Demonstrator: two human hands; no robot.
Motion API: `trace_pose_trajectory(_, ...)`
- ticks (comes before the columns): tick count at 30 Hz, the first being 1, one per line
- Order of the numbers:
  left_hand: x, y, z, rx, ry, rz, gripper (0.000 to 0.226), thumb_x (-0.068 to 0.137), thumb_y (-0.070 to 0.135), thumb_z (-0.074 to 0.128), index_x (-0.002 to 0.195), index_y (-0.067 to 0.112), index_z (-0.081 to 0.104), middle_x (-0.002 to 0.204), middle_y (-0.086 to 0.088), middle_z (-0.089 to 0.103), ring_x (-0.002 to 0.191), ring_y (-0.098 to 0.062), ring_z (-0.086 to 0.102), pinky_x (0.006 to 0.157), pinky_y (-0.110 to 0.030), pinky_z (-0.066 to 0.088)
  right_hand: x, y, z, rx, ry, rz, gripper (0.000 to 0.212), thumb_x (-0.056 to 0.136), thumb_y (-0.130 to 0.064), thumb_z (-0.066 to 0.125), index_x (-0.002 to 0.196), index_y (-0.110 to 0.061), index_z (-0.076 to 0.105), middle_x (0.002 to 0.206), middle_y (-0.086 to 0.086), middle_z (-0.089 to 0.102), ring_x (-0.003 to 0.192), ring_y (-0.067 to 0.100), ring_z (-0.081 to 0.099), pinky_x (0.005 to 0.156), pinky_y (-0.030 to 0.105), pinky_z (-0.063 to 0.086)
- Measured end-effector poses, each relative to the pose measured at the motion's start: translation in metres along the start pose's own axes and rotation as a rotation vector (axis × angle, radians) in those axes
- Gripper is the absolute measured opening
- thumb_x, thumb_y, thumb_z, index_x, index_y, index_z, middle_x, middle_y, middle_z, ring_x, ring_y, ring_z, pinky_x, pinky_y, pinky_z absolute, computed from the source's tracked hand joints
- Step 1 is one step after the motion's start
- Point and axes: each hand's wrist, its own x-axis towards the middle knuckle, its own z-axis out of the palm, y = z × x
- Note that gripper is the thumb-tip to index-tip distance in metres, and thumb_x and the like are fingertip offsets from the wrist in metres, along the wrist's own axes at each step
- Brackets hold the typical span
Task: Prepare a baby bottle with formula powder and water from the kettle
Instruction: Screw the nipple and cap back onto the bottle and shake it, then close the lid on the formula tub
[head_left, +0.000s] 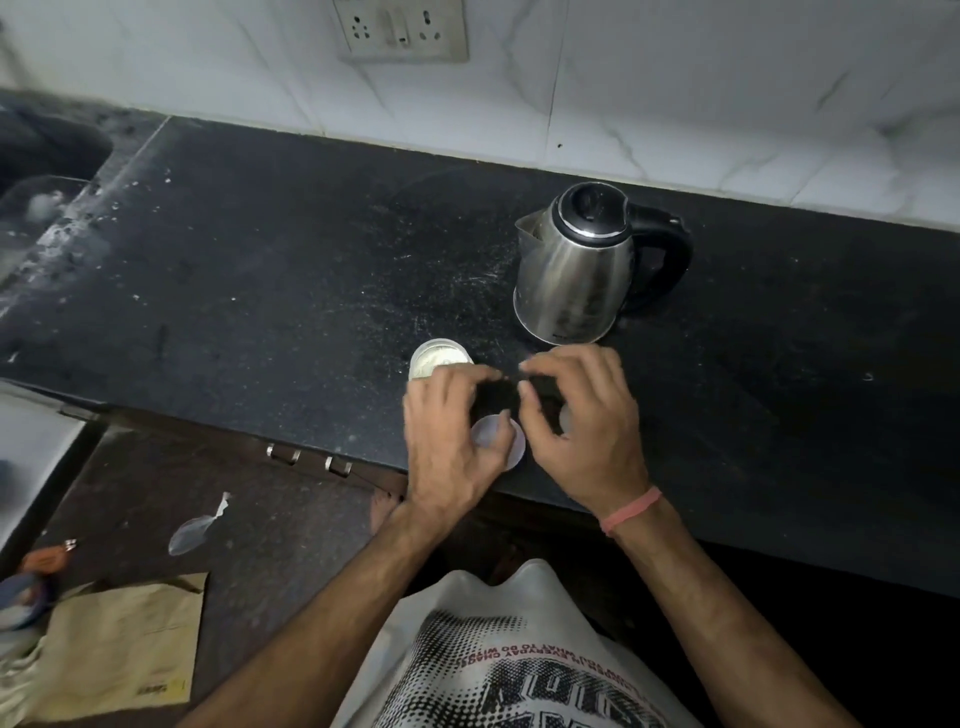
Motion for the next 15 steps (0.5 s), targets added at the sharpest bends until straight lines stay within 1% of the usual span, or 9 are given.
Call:
trace_pose_trajectory(2,0.006,-0.008,-0.004,0.050,0.080,-0.133,0.070,0.080,0.040,0.101,0.138,0.022,0.065,0.136,-0.001,0.061,0.121,-0.028,0.056,0.106,-0.041,0.040,-0.003,-0.004,0.014,-0.013,-0.180,0.019,0.011,0.098,-0.023,0.076,0.108,-0.018,0.073,0.110,-0.004,0.066,0.103,0.017,0.058,0.092,0.030,0.050)
trace_pose_trajectory(3,0.009,-0.012,-0.006,0.057,0.097,-0.184,0.080,0.077,0.047,0.103,0.142,0.021,0.063,0.141,-0.002,0.058,0.126,-0.027,0.053,0.110,-0.038,0.036,-0.006,-0.005,0.022,-0.049,-0.281,0.045,0.011,0.101,-0.030,0.071,0.106,-0.021,0.069,0.108,-0.004,0.064,0.101,0.017,0.056,0.092,0.033,0.051)
trace_pose_trajectory(4,0.011,-0.017,-0.008,0.048,0.093,-0.216,0.090,0.074,0.053,0.104,0.147,0.020,0.060,0.147,-0.002,0.056,0.132,-0.025,0.050,0.113,-0.037,0.033,-0.010,-0.005,0.031,-0.095,-0.370,0.079,0.015,0.103,-0.037,0.064,0.107,-0.022,0.066,0.109,-0.004,0.063,0.101,0.019,0.056,0.091,0.037,0.052)
trace_pose_trajectory(6,0.014,-0.029,-0.010,0.010,0.029,-0.254,0.110,0.070,0.058,0.104,0.158,0.019,0.051,0.158,-0.002,0.051,0.143,-0.025,0.047,0.121,-0.039,0.031,-0.015,-0.007,0.044,-0.150,-0.487,0.157,0.026,0.105,-0.045,0.056,0.113,-0.022,0.065,0.115,0.001,0.065,0.104,0.024,0.060,0.091,0.041,0.054)
trace_pose_trajectory(9,0.014,-0.048,-0.009,-0.028,-0.087,-0.336,0.131,0.067,0.059,0.103,0.171,0.019,0.035,0.170,0.002,0.043,0.153,-0.026,0.040,0.128,-0.050,0.036,-0.011,-0.009,0.051,-0.178,-0.581,0.226,0.036,0.104,-0.048,0.058,0.128,-0.022,0.065,0.128,0.003,0.067,0.114,0.027,0.062,0.094,0.041,0.054)
trace_pose_trajectory(11,0.012,-0.055,-0.008,-0.105,-0.129,-0.398,0.132,0.071,0.056,0.104,0.175,0.021,0.030,0.169,0.010,0.045,0.155,-0.020,0.042,0.129,-0.047,0.040,-0.006,-0.008,0.054,-0.160,-0.676,0.286,0.046,0.103,-0.048,0.061,0.142,-0.023,0.059,0.140,0.003,0.064,0.126,0.028,0.059,0.099,0.042,0.051)
trace_pose_trajectory(12,0.012,-0.057,-0.008,-0.163,-0.137,-0.422,0.128,0.073,0.052,0.104,0.175,0.022,0.032,0.165,0.015,0.049,0.154,-0.015,0.047,0.128,-0.044,0.043,-0.005,-0.008,0.056,-0.157,-0.737,0.310,0.053,0.101,-0.046,0.063,0.148,-0.023,0.054,0.146,0.003,0.060,0.131,0.029,0.056,0.102,0.042,0.050)
trace_pose_trajectory(13,0.012,-0.059,-0.008,-0.209,-0.133,-0.426,0.121,0.076,0.049,0.105,0.172,0.024,0.037,0.162,0.018,0.054,0.151,-0.011,0.052,0.126,-0.041,0.046,-0.005,-0.007,0.059,-0.174,-0.794,0.316,0.060,0.098,-0.045,0.067,0.151,-0.024,0.049,0.150,0.003,0.057,0.135,0.029,0.054,0.105,0.042,0.050)
trace_pose_trajectory(15,0.013,-0.063,-0.006,-0.235,-0.109,-0.393,0.103,0.076,0.047,0.106,0.162,0.027,0.052,0.154,0.017,0.062,0.144,-0.003,0.058,0.121,-0.034,0.049,-0.007,-0.007,0.065,-0.255,-0.876,0.284,0.073,0.090,-0.049,0.075,0.152,-0.025,0.046,0.152,0.001,0.052,0.137,0.028,0.051,0.107,0.042,0.050)
